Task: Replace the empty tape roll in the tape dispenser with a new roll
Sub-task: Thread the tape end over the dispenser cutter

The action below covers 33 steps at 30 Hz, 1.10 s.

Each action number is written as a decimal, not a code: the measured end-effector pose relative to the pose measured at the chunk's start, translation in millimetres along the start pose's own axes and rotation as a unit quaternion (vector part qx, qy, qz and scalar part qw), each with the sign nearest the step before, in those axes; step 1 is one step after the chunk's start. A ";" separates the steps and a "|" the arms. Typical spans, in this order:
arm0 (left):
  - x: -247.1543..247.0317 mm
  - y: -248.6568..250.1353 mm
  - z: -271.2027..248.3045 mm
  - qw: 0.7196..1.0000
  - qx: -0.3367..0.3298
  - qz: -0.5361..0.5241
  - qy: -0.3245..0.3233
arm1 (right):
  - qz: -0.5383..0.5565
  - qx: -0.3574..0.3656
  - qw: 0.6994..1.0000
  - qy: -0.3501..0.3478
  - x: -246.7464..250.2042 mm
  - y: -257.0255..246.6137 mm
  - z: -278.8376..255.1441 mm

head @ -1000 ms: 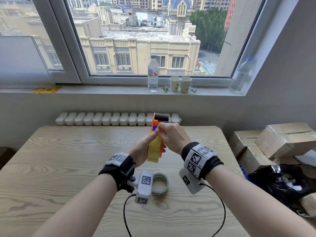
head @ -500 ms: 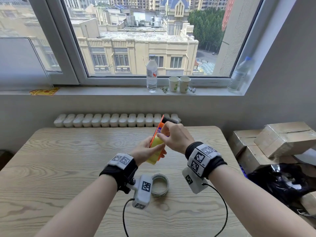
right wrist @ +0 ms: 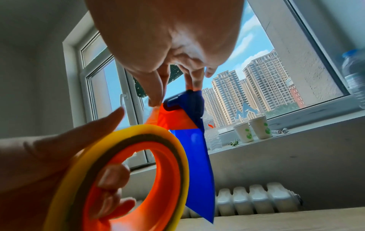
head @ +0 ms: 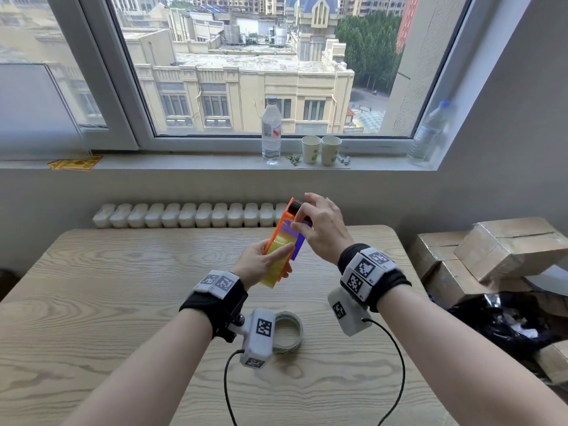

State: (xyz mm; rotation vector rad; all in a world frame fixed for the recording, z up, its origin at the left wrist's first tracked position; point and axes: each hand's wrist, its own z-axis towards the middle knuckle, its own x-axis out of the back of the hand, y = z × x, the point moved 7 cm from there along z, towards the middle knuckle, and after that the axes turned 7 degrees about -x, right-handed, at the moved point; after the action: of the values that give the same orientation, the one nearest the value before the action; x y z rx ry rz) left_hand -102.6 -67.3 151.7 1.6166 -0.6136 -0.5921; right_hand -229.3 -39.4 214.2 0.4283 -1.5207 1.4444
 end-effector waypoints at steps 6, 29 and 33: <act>2.6 1.6 -4.6 0.999 0.003 -0.031 -0.036 | -0.014 0.041 0.999 0.005 4.6 -7.5 1.4; -1.0 -6.0 -3.0 0.999 0.005 0.023 -0.026 | -0.057 0.039 0.994 0.088 17.5 -1.1 0.3; 7.8 -10.0 -0.2 0.996 0.010 0.078 0.045 | -0.065 0.025 0.995 0.070 16.0 3.5 2.6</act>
State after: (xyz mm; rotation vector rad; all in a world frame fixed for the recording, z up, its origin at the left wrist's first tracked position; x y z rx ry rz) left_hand -96.1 -71.4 141.6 1.5875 -0.6740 -0.3966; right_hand -240.8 -35.3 225.6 0.4378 -1.3232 1.3828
